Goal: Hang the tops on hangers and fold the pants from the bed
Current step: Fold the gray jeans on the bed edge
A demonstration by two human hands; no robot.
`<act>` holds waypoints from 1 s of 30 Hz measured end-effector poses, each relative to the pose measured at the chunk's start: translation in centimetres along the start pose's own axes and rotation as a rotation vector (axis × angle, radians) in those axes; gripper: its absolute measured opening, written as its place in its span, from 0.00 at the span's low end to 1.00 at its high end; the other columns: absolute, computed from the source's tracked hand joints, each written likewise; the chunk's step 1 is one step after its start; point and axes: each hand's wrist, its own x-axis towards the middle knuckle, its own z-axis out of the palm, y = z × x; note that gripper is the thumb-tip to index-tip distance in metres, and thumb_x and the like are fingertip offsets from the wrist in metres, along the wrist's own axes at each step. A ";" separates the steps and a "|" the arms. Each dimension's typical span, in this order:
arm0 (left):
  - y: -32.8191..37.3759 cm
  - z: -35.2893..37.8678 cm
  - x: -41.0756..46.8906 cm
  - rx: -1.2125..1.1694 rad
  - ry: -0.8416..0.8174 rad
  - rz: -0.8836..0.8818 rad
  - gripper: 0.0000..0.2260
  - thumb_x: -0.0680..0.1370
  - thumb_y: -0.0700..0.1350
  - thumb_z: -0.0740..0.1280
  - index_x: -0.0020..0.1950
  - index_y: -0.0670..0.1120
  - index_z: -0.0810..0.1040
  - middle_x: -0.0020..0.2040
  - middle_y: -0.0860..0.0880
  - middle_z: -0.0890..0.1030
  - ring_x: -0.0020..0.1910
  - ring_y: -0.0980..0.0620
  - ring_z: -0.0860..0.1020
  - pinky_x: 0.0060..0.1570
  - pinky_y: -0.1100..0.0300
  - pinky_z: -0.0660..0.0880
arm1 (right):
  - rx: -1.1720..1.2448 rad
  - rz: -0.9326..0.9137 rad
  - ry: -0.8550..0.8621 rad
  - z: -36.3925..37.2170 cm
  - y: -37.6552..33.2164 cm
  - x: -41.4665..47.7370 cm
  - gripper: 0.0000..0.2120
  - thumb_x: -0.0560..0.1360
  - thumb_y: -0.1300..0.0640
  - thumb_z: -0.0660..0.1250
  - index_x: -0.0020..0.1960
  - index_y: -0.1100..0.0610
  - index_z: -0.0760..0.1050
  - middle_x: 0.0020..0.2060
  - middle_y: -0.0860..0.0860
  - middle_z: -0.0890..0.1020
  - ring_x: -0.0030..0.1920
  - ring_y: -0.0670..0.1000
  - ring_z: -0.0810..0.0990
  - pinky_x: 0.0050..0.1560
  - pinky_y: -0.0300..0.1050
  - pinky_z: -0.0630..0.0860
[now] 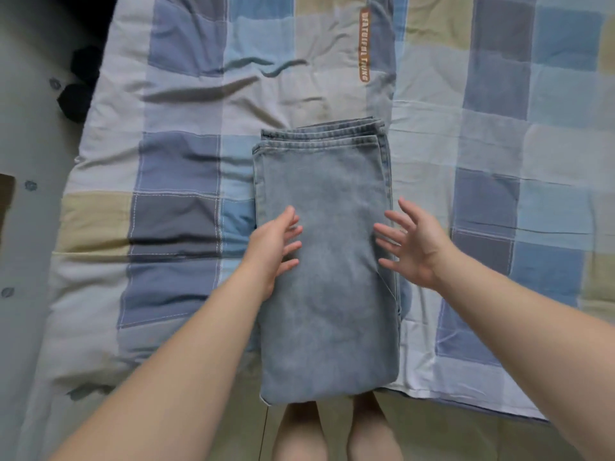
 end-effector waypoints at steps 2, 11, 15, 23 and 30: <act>-2.8 -0.7 -1.4 0.045 0.067 0.064 0.11 0.82 0.57 0.63 0.53 0.52 0.80 0.58 0.53 0.83 0.57 0.51 0.80 0.49 0.55 0.74 | 0.037 0.011 0.015 -0.9 2.6 -0.6 0.25 0.80 0.38 0.60 0.73 0.48 0.70 0.67 0.52 0.77 0.72 0.55 0.70 0.74 0.60 0.61; -18.8 -3.9 -4.4 0.031 0.432 0.070 0.06 0.78 0.46 0.72 0.45 0.45 0.79 0.41 0.49 0.82 0.43 0.49 0.79 0.47 0.58 0.75 | -0.057 0.027 0.182 -5.7 13.2 -2.5 0.19 0.80 0.44 0.63 0.69 0.49 0.70 0.63 0.52 0.81 0.67 0.52 0.75 0.64 0.54 0.69; -23.7 -5.0 -4.0 0.143 0.546 -0.010 0.15 0.73 0.49 0.77 0.50 0.45 0.73 0.50 0.45 0.81 0.49 0.46 0.80 0.56 0.51 0.77 | -0.109 0.072 0.250 -7.2 16.1 -2.8 0.09 0.80 0.46 0.65 0.57 0.48 0.75 0.60 0.51 0.81 0.64 0.51 0.76 0.58 0.52 0.71; -26.0 -6.4 -2.0 0.428 0.260 -0.062 0.25 0.71 0.60 0.76 0.58 0.50 0.70 0.46 0.61 0.76 0.43 0.59 0.76 0.39 0.68 0.68 | -0.319 0.221 0.170 -9.4 20.4 -1.2 0.26 0.79 0.43 0.65 0.74 0.47 0.67 0.74 0.47 0.71 0.76 0.50 0.64 0.70 0.56 0.59; -24.7 -6.7 -1.9 0.447 0.089 -0.062 0.23 0.76 0.56 0.73 0.66 0.46 0.79 0.60 0.49 0.83 0.54 0.50 0.81 0.53 0.57 0.77 | -0.412 0.175 0.187 -9.1 20.8 -2.5 0.20 0.74 0.46 0.73 0.62 0.52 0.77 0.55 0.47 0.84 0.54 0.50 0.83 0.57 0.48 0.78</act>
